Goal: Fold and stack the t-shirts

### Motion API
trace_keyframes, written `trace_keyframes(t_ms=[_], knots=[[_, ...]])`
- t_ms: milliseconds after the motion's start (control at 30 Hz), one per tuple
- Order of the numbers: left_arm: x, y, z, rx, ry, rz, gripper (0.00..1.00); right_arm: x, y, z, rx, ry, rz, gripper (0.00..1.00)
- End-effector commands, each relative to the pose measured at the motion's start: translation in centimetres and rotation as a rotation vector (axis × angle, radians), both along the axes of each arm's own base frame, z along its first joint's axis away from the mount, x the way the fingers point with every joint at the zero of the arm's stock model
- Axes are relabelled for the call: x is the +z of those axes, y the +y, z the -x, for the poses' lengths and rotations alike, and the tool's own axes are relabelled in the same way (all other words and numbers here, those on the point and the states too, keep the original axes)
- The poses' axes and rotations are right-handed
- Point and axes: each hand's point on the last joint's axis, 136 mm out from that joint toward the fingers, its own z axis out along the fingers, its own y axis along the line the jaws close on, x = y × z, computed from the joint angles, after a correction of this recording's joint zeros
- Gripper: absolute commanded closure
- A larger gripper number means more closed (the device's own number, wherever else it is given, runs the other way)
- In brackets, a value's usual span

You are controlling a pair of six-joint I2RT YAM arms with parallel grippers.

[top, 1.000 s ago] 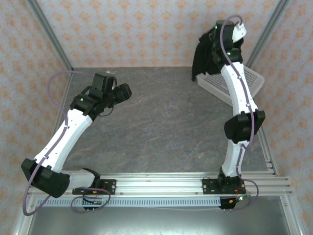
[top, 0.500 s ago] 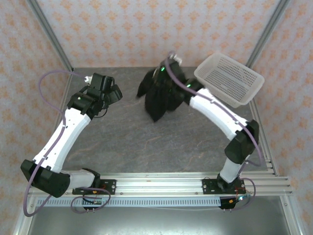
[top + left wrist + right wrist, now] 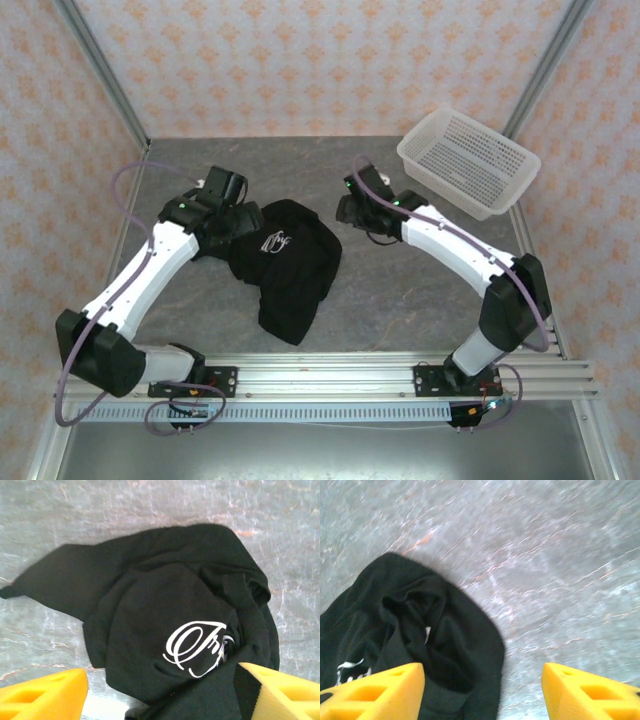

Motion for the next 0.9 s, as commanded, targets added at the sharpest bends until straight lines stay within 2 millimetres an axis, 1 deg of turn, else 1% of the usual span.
trace_keyframes(t_ms=[0, 67, 100, 167, 200, 267, 367, 500, 567, 600, 700, 733, 767, 833, 867], knots=[[-2.2, -1.3, 0.1, -0.031, 0.081, 0.012, 0.22, -3.0, -0.4, 1.2, 0.02, 0.113, 0.04, 0.42], [-3.2, -2.0, -0.4, -0.019, 0.115, 0.035, 0.22, -4.5, 0.8, 1.7, 0.055, 0.179, 0.005, 0.43], [-3.4, -2.9, -0.9, -0.031, 0.119, 0.058, 0.22, -5.5, 1.4, 2.0, 0.062, 0.216, -0.012, 0.43], [-2.8, -4.9, -1.9, -0.084, 0.1, 0.066, 0.22, -7.4, 2.0, 2.4, 0.058, 0.274, -0.035, 0.42], [-2.5, -5.9, -2.4, -0.113, 0.096, 0.039, 0.21, -8.2, 2.0, 2.5, 0.046, 0.295, -0.038, 0.42], [-2.6, -7.7, -2.9, -0.175, 0.113, -0.029, 0.21, -9.6, 2.3, 2.4, 0.034, 0.319, -0.054, 0.42], [-4.2, -9.6, -3.3, -0.245, 0.159, -0.144, 0.21, -11.1, 2.8, 1.8, 0.004, 0.364, -0.109, 0.41], [-7.1, -10.8, -3.7, -0.294, 0.224, -0.25, 0.19, -13.2, 3.2, 1.2, -0.054, 0.452, -0.177, 0.41], [-8.1, -10.9, -3.9, -0.301, 0.245, -0.294, 0.21, -14.2, 3.7, 1.2, -0.074, 0.492, -0.217, 0.43], [-9.0, -10.7, -4.0, -0.297, 0.262, -0.325, 0.23, -14.5, 4.1, 1.1, -0.077, 0.503, -0.239, 0.45], [-9.7, -10.1, -4.1, -0.278, 0.272, -0.37, 0.3, -15.5, 4.7, 1.1, -0.108, 0.538, -0.278, 0.52], [-9.9, -10.0, -4.1, -0.276, 0.271, -0.37, 0.34, -15.7, 4.9, 1.0, -0.11, 0.542, -0.29, 0.55], [-10.2, -10.0, -4.0, -0.278, 0.273, -0.367, 0.41, -16.0, 5.2, 1.0, -0.113, 0.55, -0.298, 0.6], [-10.6, -10.0, -3.7, -0.282, 0.283, -0.368, 0.59, -16.1, 5.2, 0.9, -0.122, 0.557, -0.301, 0.71], [-10.5, -9.9, -3.7, -0.281, 0.281, -0.372, 0.7, -16.2, 5.1, 0.8, -0.126, 0.557, -0.292, 0.79]])
